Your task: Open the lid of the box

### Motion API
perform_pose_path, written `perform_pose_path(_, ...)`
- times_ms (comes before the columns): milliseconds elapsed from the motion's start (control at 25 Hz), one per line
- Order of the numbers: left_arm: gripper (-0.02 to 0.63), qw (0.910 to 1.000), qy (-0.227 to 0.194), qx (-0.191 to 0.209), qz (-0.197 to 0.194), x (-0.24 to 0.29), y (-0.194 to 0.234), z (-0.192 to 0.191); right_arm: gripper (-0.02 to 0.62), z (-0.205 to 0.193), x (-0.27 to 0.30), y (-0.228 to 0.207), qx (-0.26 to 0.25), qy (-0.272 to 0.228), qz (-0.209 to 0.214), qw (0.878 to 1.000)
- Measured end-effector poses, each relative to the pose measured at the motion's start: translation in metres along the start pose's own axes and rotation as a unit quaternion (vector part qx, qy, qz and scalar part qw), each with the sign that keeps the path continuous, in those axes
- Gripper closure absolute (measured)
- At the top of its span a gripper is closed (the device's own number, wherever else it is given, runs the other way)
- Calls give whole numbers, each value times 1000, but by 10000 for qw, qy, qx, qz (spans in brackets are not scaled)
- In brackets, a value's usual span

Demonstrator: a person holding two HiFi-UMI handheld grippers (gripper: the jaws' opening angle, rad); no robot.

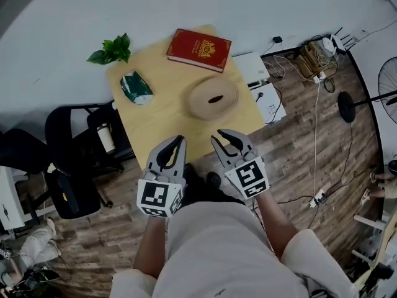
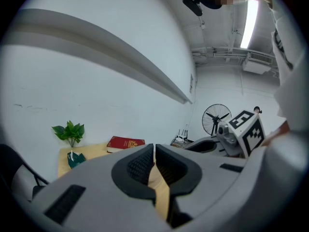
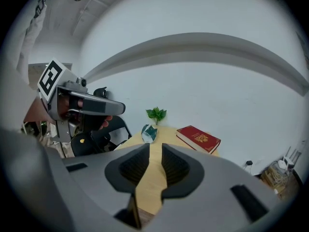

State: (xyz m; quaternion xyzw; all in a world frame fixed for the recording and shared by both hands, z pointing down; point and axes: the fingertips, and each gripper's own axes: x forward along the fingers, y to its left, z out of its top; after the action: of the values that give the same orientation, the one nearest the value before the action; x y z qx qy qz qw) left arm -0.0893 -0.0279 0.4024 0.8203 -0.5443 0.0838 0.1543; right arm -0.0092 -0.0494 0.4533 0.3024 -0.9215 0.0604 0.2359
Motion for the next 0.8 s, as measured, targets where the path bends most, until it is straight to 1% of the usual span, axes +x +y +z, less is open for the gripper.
perform_pose_path(240, 591, 9999, 89, -20, -135, 12, 19, -6, 514, -7, 28, 0, -205, 225, -129, 9995)
perform_pose_path(600, 591, 9990, 227, -19, -388, 26, 44, -18, 505, -27, 67, -2, -241, 610, -324, 9973)
perform_pose_path(800, 591, 9987, 287, -35, -424, 31, 58, -26, 495, -37, 83, -1, -306, 770, -432, 9956)
